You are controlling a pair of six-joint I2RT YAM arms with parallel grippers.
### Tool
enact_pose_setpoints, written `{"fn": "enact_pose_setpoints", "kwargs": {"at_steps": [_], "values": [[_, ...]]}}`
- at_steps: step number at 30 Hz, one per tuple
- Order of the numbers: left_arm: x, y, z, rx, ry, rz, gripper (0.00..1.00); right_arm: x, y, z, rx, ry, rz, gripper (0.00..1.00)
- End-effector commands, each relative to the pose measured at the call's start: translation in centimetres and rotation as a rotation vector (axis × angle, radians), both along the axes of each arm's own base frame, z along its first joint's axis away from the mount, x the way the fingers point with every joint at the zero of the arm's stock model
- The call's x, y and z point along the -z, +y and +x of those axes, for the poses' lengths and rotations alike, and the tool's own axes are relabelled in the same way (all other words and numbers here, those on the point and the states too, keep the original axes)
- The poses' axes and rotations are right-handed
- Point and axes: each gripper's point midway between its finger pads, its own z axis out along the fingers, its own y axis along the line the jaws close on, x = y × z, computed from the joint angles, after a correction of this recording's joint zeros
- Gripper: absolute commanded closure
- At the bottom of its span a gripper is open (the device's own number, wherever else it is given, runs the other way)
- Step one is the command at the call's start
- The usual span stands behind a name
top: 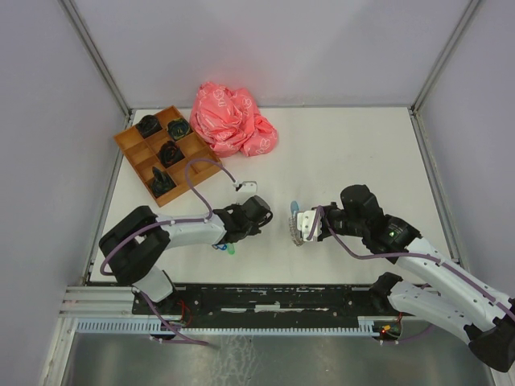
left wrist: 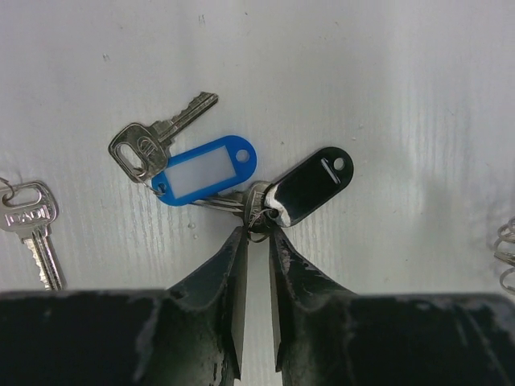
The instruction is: Put the keys on the keyring
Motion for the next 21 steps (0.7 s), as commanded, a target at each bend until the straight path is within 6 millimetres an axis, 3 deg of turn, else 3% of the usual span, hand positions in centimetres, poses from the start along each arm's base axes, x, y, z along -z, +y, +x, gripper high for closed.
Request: {"fn": "enact_pose_setpoints", "kwargs": {"at_steps": [1,8,21], "values": [[-0.73,-1.08,0.22,-0.035,-0.021,-0.097,0.76,-1.78,0.48,0.29,0.001,-0.043,0.052,0.99],[-0.54,-0.71,0.45,-0.058,-0.026,-0.104,0.75,-1.80,0.52,0.23,-0.002,-0.044,0.053,0.99],[-0.82,-1.34,1.00,-0.068,-0.055,-0.146,0.86,-1.75,0.49,0.20,0.000,-0.043,0.050,0.99]]}}
